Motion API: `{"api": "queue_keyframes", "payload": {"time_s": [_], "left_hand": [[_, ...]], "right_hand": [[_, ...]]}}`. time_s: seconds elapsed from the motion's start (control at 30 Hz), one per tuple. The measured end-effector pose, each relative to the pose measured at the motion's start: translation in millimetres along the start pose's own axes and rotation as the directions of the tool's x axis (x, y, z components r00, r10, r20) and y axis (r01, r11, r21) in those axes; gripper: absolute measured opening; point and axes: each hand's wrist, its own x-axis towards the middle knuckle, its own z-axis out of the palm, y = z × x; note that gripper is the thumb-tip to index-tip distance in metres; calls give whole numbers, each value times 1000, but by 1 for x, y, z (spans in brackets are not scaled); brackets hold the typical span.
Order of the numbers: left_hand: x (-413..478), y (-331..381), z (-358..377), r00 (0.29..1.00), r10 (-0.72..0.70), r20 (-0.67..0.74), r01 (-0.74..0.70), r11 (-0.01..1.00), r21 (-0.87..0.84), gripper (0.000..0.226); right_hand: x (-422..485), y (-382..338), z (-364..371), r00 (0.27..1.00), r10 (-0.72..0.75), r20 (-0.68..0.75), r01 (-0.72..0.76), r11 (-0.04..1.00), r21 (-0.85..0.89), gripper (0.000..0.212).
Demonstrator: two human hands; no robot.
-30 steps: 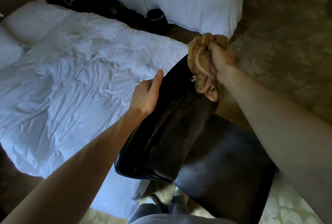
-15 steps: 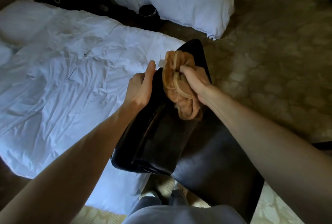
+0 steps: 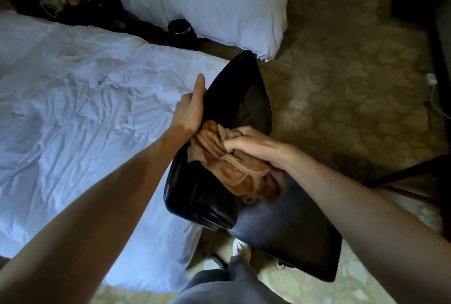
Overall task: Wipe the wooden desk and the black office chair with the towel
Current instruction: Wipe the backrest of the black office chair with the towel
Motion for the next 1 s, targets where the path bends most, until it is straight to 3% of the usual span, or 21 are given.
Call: {"api": "queue_keyframes", "payload": {"time_s": [0.07, 0.13, 0.2, 0.4, 0.5, 0.63, 0.73, 0.83, 0.9, 1.0], "left_hand": [[-12, -2, 0, 999, 39, -17, -37, 996, 83, 74], [-23, -15, -4, 993, 119, 4, -118, 978, 171, 60], [-33, -33, -12, 990, 141, 25, -143, 972, 184, 59], [-52, -65, -18, 981, 193, 22, -194, 965, 177, 46], [-49, -66, -18, 973, 232, -4, -225, 948, 227, 43], [-46, -62, -17, 971, 239, -4, -230, 938, 258, 42], [-40, -58, -16, 974, 220, -45, -198, 935, 294, 39], [-38, -54, -15, 975, 199, -98, -159, 935, 317, 47], [-37, -51, -14, 970, 210, -120, -160, 929, 335, 50], [-32, -51, -15, 965, 213, -150, -145, 918, 370, 51]], "right_hand": [[-10, -2, -6, 989, -36, -142, 41, 999, 34, 11], [-13, -5, -13, 932, -30, -360, 92, 983, 157, 9], [-10, -7, -16, 892, -25, -452, 131, 970, 205, 7], [-13, 14, 52, 983, -28, -181, 0, 988, -155, 12], [-24, 30, 70, 991, -32, -131, 9, 985, -173, 8], [-43, 33, 60, 998, -38, 40, 48, 958, -282, 13], [-43, 42, 49, 983, -113, -146, 85, 979, -185, 5], [-34, 51, 38, 919, -129, -372, 142, 990, 7, 23], [-23, 52, 38, 916, -98, -388, 141, 987, 84, 36], [-6, 48, 59, 936, -97, -337, 85, 995, -50, 47]]}}
